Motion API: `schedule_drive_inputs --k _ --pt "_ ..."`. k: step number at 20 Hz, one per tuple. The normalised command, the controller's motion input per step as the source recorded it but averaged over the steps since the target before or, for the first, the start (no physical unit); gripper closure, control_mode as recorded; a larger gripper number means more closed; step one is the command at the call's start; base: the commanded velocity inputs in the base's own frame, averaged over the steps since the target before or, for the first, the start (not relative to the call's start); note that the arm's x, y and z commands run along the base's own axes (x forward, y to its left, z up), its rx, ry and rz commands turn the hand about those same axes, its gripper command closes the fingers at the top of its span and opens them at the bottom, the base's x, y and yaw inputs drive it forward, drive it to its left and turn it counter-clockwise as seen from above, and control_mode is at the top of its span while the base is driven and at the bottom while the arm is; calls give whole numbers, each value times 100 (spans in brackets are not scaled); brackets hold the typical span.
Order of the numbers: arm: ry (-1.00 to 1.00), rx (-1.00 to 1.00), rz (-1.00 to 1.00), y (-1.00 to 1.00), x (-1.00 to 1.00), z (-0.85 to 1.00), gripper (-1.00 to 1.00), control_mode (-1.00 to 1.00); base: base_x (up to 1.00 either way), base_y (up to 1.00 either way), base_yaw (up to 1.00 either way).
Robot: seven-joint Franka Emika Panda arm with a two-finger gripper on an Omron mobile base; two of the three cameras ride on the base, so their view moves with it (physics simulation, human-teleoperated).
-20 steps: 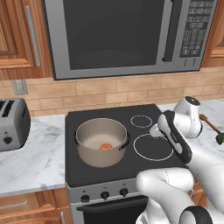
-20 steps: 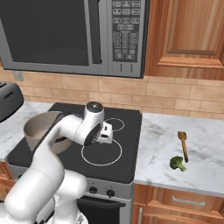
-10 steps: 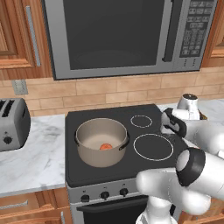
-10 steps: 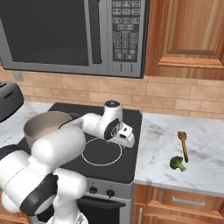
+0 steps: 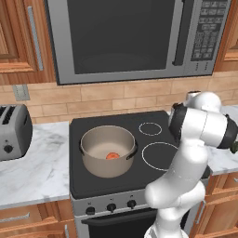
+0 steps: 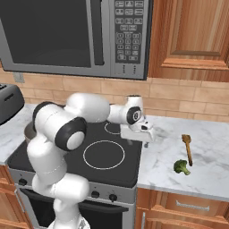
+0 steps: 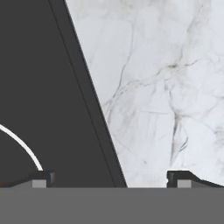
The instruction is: Put the broccoli and squash in the pot. Retrieve the spatula and lightly stir the vegetables in the pot.
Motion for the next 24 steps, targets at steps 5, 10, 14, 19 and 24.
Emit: schedule_drive_inputs --k 5,10,14,19,24 --pt "-6 8 5 -64 -58 10 -100 -100 0 0 0" --pt "-12 7 4 -81 -63 3 -100 -100 0 0 0" --pt "-24 3 9 -92 -54 -13 -100 -100 0 0 0" --pt "-21 1 16 -67 -7 0 -100 -100 0 0 0" --pt "-9 0 20 -22 10 0 -100 -100 0 0 0"
